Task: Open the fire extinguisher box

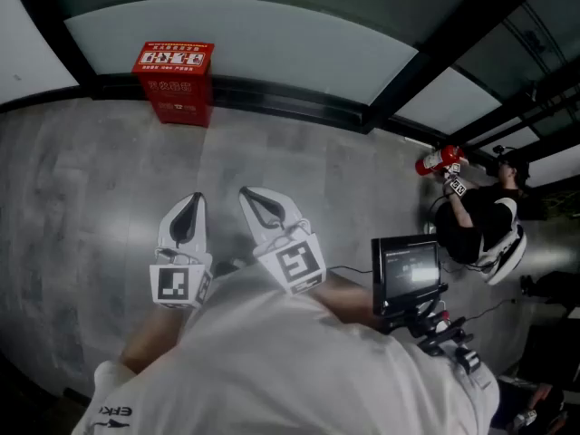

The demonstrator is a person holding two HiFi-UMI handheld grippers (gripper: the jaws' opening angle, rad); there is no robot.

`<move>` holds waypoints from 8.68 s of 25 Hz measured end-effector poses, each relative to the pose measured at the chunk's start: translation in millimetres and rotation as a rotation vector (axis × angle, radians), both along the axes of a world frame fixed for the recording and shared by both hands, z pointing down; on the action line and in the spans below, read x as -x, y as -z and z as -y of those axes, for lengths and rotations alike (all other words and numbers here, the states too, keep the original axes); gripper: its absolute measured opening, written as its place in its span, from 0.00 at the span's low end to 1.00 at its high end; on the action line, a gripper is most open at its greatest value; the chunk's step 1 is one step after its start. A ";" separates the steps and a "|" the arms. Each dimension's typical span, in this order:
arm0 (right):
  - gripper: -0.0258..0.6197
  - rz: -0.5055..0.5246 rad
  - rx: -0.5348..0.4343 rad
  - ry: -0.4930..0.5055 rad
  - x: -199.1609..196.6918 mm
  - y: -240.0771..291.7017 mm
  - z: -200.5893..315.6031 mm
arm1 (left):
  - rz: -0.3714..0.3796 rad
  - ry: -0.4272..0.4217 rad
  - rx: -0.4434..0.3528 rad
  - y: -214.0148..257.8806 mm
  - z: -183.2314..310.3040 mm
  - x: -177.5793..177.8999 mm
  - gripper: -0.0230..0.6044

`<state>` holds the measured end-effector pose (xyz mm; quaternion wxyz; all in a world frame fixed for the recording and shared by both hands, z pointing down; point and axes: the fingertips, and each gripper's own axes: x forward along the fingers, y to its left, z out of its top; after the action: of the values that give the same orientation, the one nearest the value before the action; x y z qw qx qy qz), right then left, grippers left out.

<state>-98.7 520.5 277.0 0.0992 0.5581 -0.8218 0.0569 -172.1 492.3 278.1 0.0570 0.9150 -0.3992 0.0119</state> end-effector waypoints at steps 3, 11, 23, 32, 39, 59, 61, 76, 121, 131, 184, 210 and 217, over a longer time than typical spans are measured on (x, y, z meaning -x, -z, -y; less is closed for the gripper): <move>0.06 0.002 -0.002 0.000 -3.0 -2.0 7.2 | 0.003 0.008 0.001 -3.3 6.6 -1.2 0.04; 0.06 0.020 -0.003 0.023 -33.7 -18.1 76.8 | 0.033 0.044 0.021 -19.2 73.4 -26.9 0.04; 0.06 0.036 -0.006 0.079 -123.6 -22.2 212.1 | 0.068 0.124 -0.007 -18.8 214.8 -110.7 0.04; 0.06 0.023 0.057 0.058 -147.5 -49.1 302.6 | 0.043 0.232 0.006 -30.6 282.5 -114.5 0.04; 0.06 0.009 0.084 0.067 -138.1 -58.0 353.2 | 0.050 0.276 -0.003 -31.7 331.5 -96.3 0.04; 0.06 -0.102 0.164 -0.039 -93.3 -98.5 569.5 | 0.093 0.194 0.096 -81.4 564.0 -27.6 0.04; 0.06 -0.109 0.183 -0.035 -91.4 -105.1 581.7 | 0.100 0.198 0.114 -89.6 577.4 -24.6 0.04; 0.06 -0.183 0.279 0.072 -103.7 -187.7 642.1 | 0.183 0.286 0.275 -177.9 637.1 -30.1 0.04; 0.57 -0.803 0.306 0.494 -27.7 -461.7 630.5 | 0.308 0.407 0.666 -443.2 628.9 -0.8 0.04; 0.58 -0.969 0.255 0.507 -25.3 -482.2 630.9 | 0.319 0.406 0.680 -453.3 620.9 5.2 0.04; 0.18 -0.982 0.042 0.318 -100.0 -309.7 762.5 | 0.309 0.442 0.434 -286.2 705.3 -28.5 0.04; 0.23 -1.053 0.197 0.002 -195.9 -300.6 811.8 | 0.348 0.161 0.399 -268.2 782.2 -82.0 0.04; 0.24 -1.058 0.194 -0.080 -206.0 -295.5 810.4 | 0.352 0.127 0.408 -269.7 785.0 -87.5 0.04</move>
<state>107.2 -289.8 572.5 0.5487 0.5296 -0.6286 -0.1526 -84.7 -292.7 547.8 0.1703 0.8417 -0.4486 0.2474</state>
